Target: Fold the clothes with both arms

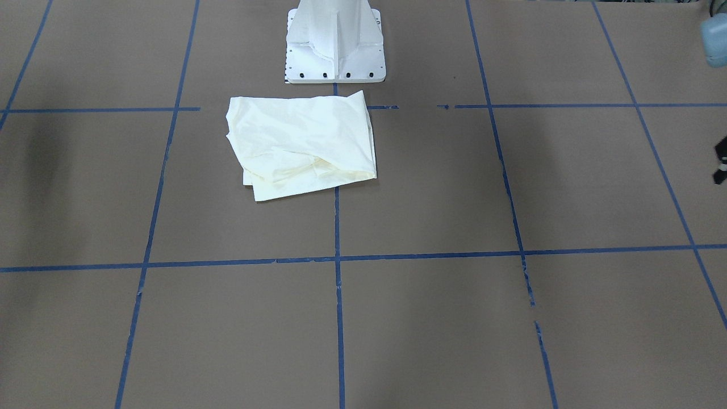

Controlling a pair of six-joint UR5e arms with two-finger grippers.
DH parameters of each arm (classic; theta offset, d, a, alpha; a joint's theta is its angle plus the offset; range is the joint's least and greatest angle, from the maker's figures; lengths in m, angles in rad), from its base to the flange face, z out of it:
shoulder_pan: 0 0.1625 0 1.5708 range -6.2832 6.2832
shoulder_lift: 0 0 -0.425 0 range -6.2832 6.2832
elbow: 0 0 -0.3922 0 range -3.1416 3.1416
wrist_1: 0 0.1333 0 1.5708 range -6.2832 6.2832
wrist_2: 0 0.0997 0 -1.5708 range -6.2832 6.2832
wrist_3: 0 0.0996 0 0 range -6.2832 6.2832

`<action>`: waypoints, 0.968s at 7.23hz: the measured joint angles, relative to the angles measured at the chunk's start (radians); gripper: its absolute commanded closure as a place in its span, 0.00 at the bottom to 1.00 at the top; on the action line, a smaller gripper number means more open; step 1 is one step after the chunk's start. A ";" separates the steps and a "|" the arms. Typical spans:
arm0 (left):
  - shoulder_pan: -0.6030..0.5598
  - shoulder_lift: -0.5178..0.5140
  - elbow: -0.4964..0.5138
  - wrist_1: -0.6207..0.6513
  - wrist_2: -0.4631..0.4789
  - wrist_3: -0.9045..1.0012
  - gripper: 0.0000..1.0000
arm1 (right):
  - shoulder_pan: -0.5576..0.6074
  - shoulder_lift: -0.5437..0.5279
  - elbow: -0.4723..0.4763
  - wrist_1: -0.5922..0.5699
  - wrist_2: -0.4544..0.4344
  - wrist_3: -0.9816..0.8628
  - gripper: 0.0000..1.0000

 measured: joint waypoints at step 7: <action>-0.150 0.090 0.139 0.027 -0.107 0.089 0.00 | 0.114 0.050 -0.109 -0.171 0.070 -0.335 0.00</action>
